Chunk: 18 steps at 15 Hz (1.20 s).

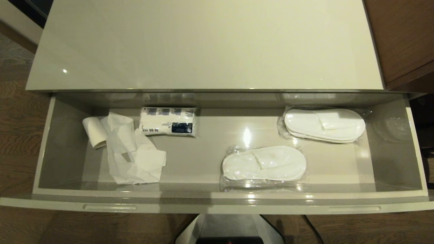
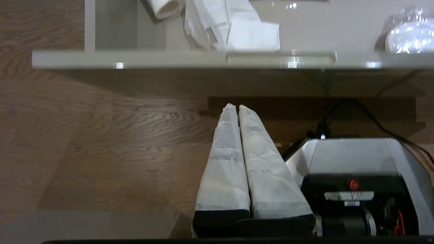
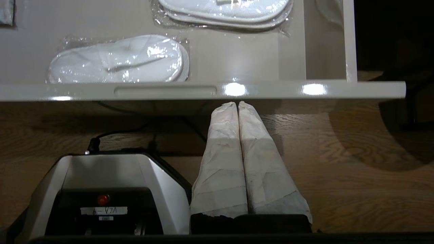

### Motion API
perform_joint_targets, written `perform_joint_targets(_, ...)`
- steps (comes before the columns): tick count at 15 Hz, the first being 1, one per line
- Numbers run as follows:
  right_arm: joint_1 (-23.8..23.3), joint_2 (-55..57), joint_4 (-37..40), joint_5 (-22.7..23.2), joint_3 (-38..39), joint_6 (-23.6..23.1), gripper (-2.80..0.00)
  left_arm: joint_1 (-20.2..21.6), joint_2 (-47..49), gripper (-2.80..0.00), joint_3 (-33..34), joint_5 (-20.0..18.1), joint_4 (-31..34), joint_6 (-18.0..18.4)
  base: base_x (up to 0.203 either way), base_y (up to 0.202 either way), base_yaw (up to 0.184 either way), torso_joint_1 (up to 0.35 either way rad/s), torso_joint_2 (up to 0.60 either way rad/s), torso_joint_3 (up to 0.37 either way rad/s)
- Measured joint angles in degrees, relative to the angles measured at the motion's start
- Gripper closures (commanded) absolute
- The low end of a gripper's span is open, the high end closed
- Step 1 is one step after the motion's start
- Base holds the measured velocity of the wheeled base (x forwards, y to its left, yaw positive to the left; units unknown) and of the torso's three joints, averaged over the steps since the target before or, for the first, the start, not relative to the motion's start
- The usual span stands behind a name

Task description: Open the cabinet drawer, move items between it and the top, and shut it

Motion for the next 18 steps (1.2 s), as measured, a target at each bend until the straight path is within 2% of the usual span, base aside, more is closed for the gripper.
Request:
perform_joint_targets(10,0.02,0.0,-0.09,0.09,0.0,-0.07,0.0,0.0,0.0,0.0,0.0,-0.01,0.0,0.02,0.0,0.0,0.0,-0.265,-0.12,-0.381)
perform_joint_targets(18,0.0,0.0,0.0,0.11,0.0,-0.27,0.0,0.0,0.0,0.0,0.0,0.01,-0.02,0.0,0.0,0.0,0.0,-0.038,-0.03,-0.069)
